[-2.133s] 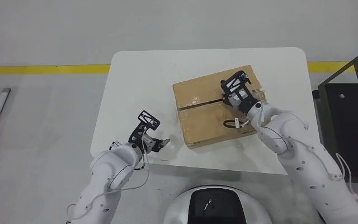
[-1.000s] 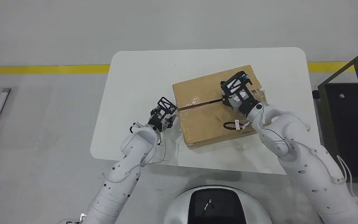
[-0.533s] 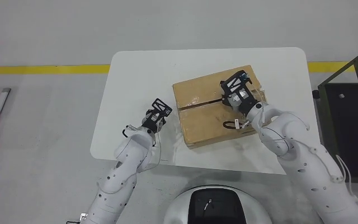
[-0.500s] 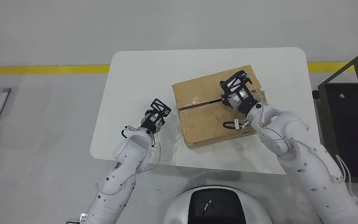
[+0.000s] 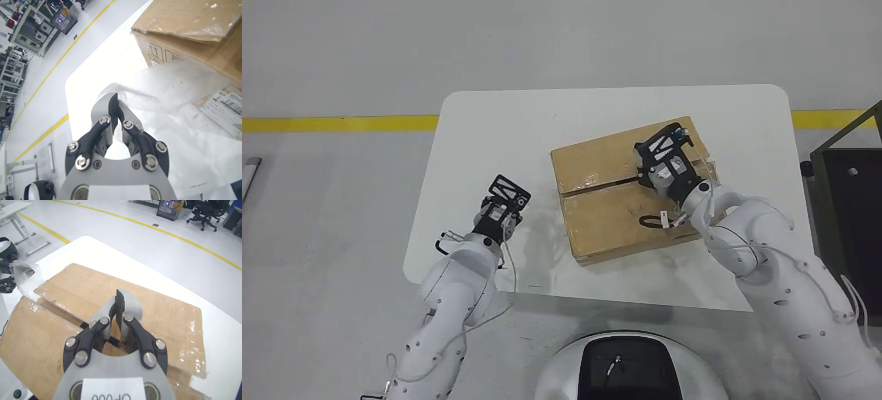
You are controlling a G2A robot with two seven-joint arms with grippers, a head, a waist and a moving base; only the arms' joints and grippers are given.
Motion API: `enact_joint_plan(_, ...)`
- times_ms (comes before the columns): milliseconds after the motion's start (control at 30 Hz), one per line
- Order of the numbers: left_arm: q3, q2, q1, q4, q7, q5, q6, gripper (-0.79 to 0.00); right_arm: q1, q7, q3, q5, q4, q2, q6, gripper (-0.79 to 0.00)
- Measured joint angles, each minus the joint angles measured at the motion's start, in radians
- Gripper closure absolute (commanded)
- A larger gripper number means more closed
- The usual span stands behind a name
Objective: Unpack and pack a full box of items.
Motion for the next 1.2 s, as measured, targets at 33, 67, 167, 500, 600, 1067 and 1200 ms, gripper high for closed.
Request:
enact_joint_plan(33,-0.013,0.002,0.017,-0.019,-0.009,0.0,-0.011,0.0,0.0,-0.001,0.0,0.001,0.0,0.0,0.0,0.0)
enact_joint_plan(67,-0.025,0.005,0.034,-0.038,-0.018,0.004,-0.026,0.0,0.0,-0.001,0.001,0.001,0.0,0.0,0.0,0.0)
enact_joint_plan(167,-0.062,0.014,0.088,-0.102,-0.045,0.027,-0.081,0.0,-0.002,0.0,0.003,0.004,0.0,-0.001,-0.003,0.0)
enact_joint_plan(500,-0.133,0.028,0.187,-0.29,-0.068,0.029,-0.223,0.0,-0.014,-0.008,0.014,0.014,-0.008,-0.001,-0.018,0.0)
enact_joint_plan(600,-0.135,0.03,0.195,-0.338,-0.08,0.028,-0.262,0.0,-0.017,-0.012,0.018,0.019,-0.011,-0.001,-0.021,0.0)
enact_joint_plan(1067,-0.049,0.025,0.118,-0.435,-0.095,0.069,-0.334,0.0,-0.028,-0.011,0.039,0.049,-0.027,0.001,-0.048,0.0)
enact_joint_plan(1200,0.013,0.015,0.057,-0.395,-0.075,0.073,-0.305,0.0,-0.03,-0.01,0.039,0.055,-0.031,0.001,-0.058,0.0)
